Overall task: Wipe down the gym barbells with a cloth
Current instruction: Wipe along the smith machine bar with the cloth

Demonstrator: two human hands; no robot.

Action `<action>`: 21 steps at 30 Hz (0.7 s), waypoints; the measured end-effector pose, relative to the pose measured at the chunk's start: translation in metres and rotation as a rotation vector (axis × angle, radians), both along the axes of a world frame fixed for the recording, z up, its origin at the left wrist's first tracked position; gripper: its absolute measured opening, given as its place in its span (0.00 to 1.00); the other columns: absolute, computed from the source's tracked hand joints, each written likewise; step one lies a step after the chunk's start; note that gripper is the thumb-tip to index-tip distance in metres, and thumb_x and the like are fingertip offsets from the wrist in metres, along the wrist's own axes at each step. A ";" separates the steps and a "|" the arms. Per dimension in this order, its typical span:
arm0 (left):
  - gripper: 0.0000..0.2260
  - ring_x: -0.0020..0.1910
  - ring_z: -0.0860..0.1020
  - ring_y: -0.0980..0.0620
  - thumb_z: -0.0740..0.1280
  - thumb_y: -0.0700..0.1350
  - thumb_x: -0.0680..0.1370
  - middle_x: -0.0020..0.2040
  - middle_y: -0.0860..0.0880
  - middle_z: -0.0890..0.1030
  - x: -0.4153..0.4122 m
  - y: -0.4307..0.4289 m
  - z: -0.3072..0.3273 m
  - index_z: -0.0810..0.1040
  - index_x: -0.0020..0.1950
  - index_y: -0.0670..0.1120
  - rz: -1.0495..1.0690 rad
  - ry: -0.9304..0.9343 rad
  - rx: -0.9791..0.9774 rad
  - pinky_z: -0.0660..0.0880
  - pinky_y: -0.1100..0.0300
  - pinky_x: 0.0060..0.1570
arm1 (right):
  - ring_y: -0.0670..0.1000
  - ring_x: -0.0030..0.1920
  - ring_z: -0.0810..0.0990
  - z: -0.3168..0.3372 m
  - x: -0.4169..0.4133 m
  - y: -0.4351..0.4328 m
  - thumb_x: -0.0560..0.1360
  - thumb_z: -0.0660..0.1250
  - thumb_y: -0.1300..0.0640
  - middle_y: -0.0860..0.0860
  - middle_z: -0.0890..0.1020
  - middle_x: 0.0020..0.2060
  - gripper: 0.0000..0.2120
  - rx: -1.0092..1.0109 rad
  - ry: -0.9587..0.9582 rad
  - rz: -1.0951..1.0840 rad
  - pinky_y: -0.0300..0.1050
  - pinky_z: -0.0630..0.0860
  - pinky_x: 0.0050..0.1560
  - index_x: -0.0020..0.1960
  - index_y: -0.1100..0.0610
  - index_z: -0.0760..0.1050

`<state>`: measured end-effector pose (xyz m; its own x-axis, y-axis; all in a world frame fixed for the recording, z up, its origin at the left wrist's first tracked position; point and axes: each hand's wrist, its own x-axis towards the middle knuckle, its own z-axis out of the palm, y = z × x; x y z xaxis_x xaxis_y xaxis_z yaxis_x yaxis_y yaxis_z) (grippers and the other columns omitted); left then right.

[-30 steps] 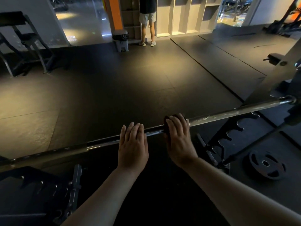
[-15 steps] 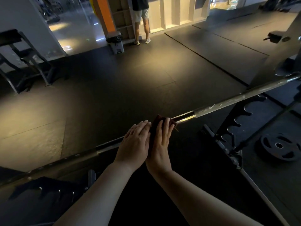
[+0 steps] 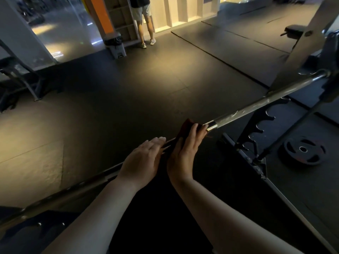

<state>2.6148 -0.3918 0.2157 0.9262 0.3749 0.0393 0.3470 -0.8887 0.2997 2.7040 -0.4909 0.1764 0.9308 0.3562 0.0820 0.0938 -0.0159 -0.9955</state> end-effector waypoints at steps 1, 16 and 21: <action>0.21 0.78 0.62 0.58 0.54 0.46 0.86 0.79 0.52 0.67 0.002 0.000 -0.001 0.62 0.80 0.52 0.005 0.002 0.009 0.53 0.62 0.77 | 0.40 0.79 0.31 0.001 0.008 0.000 0.86 0.55 0.57 0.32 0.33 0.78 0.33 0.028 0.034 -0.061 0.61 0.42 0.81 0.83 0.41 0.43; 0.19 0.73 0.71 0.55 0.56 0.51 0.86 0.75 0.53 0.73 0.018 -0.009 0.004 0.68 0.77 0.56 0.092 0.000 -0.072 0.70 0.58 0.68 | 0.38 0.76 0.28 0.008 0.011 -0.006 0.86 0.55 0.57 0.29 0.25 0.73 0.37 0.061 0.117 0.026 0.50 0.42 0.79 0.76 0.30 0.31; 0.19 0.72 0.72 0.57 0.55 0.51 0.86 0.74 0.53 0.74 0.018 -0.010 0.009 0.68 0.78 0.55 0.066 0.005 -0.127 0.72 0.57 0.67 | 0.35 0.74 0.35 0.012 -0.026 -0.012 0.86 0.55 0.54 0.31 0.22 0.72 0.40 0.076 0.196 0.117 0.36 0.47 0.71 0.72 0.32 0.23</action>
<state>2.6324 -0.4014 0.2246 0.8995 0.4365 -0.0167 0.4049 -0.8188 0.4069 2.6778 -0.5032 0.1881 0.8844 0.4621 -0.0659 -0.1049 0.0591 -0.9927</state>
